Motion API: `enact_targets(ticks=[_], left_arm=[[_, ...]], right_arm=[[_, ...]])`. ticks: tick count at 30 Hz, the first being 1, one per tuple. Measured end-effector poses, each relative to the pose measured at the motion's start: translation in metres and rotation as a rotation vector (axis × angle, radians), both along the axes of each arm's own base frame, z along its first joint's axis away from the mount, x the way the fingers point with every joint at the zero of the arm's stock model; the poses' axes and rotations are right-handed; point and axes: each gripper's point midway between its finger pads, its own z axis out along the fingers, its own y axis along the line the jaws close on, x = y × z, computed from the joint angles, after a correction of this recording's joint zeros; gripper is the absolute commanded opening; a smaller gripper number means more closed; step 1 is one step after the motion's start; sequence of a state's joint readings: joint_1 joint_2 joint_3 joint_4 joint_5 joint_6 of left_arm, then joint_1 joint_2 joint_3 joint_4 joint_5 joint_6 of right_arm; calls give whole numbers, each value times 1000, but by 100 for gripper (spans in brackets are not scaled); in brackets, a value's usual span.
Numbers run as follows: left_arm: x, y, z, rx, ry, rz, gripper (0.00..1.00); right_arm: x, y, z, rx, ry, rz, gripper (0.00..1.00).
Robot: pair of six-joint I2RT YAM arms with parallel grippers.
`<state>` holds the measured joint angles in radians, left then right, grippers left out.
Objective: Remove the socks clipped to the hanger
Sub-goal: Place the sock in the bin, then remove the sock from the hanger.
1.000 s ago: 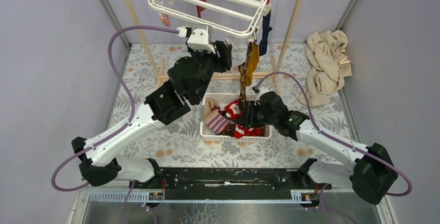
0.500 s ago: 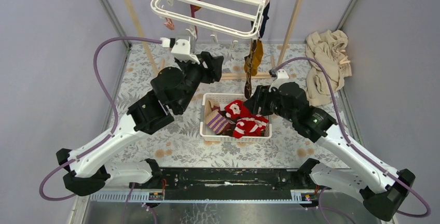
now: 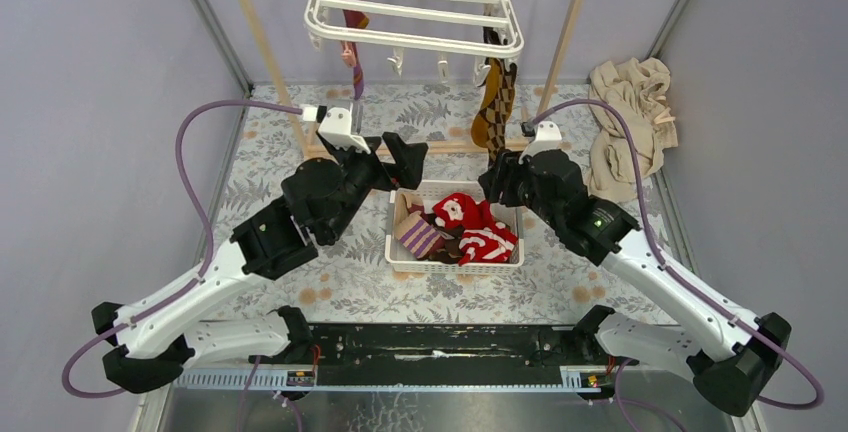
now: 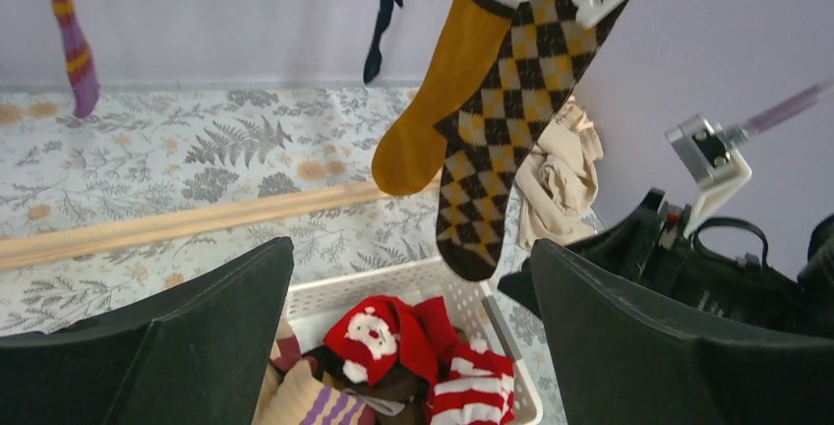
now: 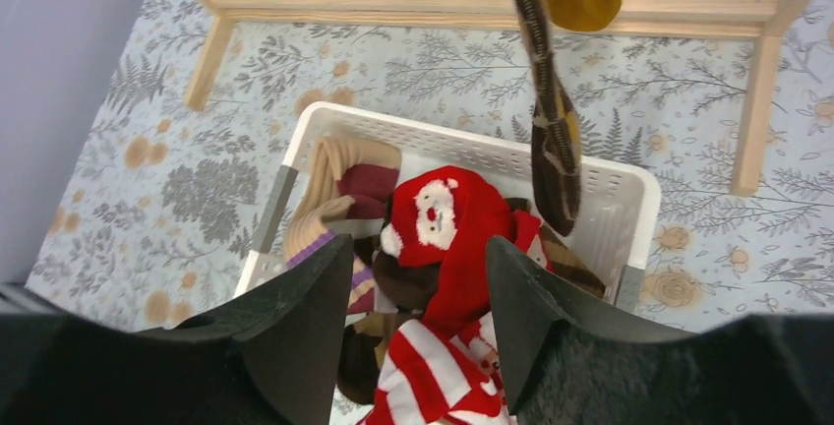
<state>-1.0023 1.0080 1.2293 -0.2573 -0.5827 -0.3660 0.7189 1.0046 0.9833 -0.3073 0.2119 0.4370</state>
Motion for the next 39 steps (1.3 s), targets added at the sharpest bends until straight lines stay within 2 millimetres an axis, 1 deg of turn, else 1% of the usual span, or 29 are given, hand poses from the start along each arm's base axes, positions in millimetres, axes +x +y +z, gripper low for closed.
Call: enact_targets(ticks=[4,6,8,10,12,14,16,18,19,21,27,29,31,32,33,34,35,39], left_arm=[[-8,2,-10,-4,24,-19,99],[-12,4,-11,-12,31,-27,99],[-15,7,-11,-23,34,-32,99],[-19,8,-9,-33,36,-42,99],[-20,8,-8,-42,36,-45,99],[-21,8,-8,-47,38,-48,99],[-21,7,-9,-45,41,-51,99],[-21,6,-10,-42,44,-54,99],[-20,4,-12,-37,48,-57,99],[-20,4,-13,-34,50,-57,99],[-20,0,-25,4,74,-63,99],[-20,0,-29,18,84,-64,99],[-21,1,-30,25,88,-63,99],[-21,1,-31,26,88,-63,99],[-21,1,-31,27,89,-63,99],[-21,1,-31,28,89,-63,99],[-21,1,-31,28,89,-63,99],[-21,1,-31,30,89,-63,99]], right_arm=[[15,-12,-10,-28,-37,-69,61],[26,-27,-18,-44,-50,-127,61],[38,-48,-23,-53,-59,-192,61],[51,-73,-23,-52,-74,-266,61],[61,-90,-17,-39,-96,-309,61],[73,-103,-9,-10,-125,-326,61],[83,-108,-5,19,-140,-310,61],[94,-111,-5,52,-143,-275,61],[114,-114,-16,97,-125,-219,62],[118,-113,-21,111,-115,-195,62],[154,-98,-29,177,-141,-84,62],[167,-92,-29,189,-151,-51,61],[180,-86,-25,200,-171,-17,59],[186,-84,-23,203,-180,-7,55],[192,-80,-21,209,-192,13,48],[196,-78,-18,212,-203,28,39],[198,-76,-17,215,-209,43,35],[196,-67,-11,242,-233,98,24]])
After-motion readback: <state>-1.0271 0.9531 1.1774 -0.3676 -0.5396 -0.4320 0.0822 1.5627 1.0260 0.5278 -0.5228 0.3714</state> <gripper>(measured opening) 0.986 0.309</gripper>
